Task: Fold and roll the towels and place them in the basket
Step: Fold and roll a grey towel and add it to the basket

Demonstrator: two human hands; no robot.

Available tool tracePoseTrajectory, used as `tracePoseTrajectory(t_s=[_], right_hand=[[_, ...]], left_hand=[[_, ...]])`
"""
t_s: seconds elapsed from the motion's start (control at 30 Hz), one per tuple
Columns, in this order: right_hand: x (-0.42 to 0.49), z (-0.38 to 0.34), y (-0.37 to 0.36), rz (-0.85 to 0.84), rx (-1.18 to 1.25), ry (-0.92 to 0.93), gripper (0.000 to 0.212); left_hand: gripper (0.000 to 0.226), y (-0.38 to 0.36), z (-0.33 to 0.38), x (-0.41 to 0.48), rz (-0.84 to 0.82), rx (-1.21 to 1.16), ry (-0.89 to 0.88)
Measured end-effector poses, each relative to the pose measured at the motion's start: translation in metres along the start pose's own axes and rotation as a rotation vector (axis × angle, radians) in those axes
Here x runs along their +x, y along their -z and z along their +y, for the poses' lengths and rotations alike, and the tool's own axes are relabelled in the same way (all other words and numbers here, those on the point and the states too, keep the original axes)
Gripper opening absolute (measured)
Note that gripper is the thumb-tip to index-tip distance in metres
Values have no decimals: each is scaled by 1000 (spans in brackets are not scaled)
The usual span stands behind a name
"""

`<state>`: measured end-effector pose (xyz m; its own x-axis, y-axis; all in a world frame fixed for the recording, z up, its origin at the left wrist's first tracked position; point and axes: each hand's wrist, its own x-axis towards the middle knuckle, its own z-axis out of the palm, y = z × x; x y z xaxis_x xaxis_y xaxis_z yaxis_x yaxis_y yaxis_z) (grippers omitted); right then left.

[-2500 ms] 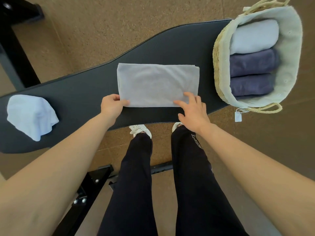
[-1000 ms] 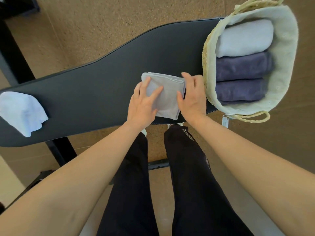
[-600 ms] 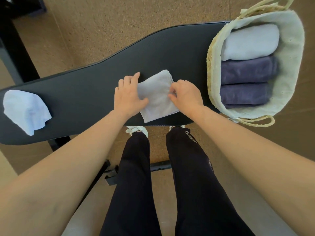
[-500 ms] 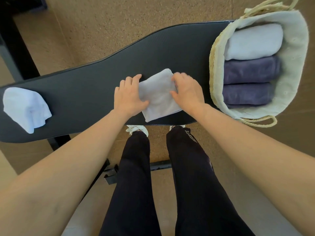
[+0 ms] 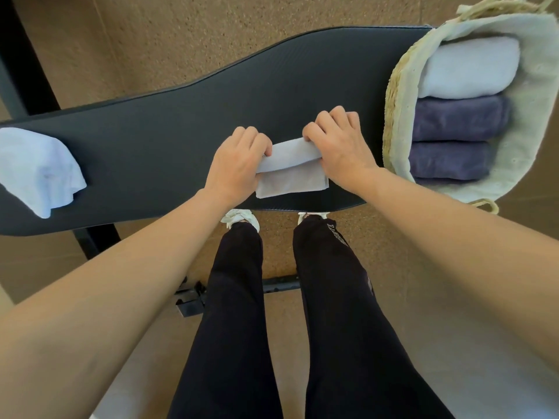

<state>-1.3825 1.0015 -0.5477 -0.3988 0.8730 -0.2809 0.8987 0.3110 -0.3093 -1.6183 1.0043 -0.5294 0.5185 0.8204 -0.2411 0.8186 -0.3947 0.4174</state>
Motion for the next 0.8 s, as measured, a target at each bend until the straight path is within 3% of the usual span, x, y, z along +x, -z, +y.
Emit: tracePoseTrajectory(t_s=[0.07,0.17,0.27,0.37,0.47,0.57,0.67,0.73,0.8], right_hand=[[-14,1,-1,-10,-18,57,54],[-33,-3,-1,-34,-31,102,51],[-52,-8,-4,-68,1,87,46],[-68,-15,-9,-110,109,61,27],[-68,-26,-8,-94,294,-135,11],[-56,-31,-7,-116,452,-454,33],[-46,-30,-8,-174,463,-533,71],[-42,-27,-9,-256,433,-519,69],[-44,-23,-10,-297,443,-486,56]], left_hand=[[30,-3,1,-8,33,46,-137],[33,-7,6,-20,-2,53,-191],[37,-14,4,-35,-118,36,-166],[23,-13,5,-44,-193,-50,-121],[16,-5,17,-39,-167,-185,85],[45,-5,19,-28,-246,-186,283],[75,-9,13,-20,-349,-36,281],[78,-12,11,-18,-402,-23,308],[67,-14,15,-14,-426,-64,339]])
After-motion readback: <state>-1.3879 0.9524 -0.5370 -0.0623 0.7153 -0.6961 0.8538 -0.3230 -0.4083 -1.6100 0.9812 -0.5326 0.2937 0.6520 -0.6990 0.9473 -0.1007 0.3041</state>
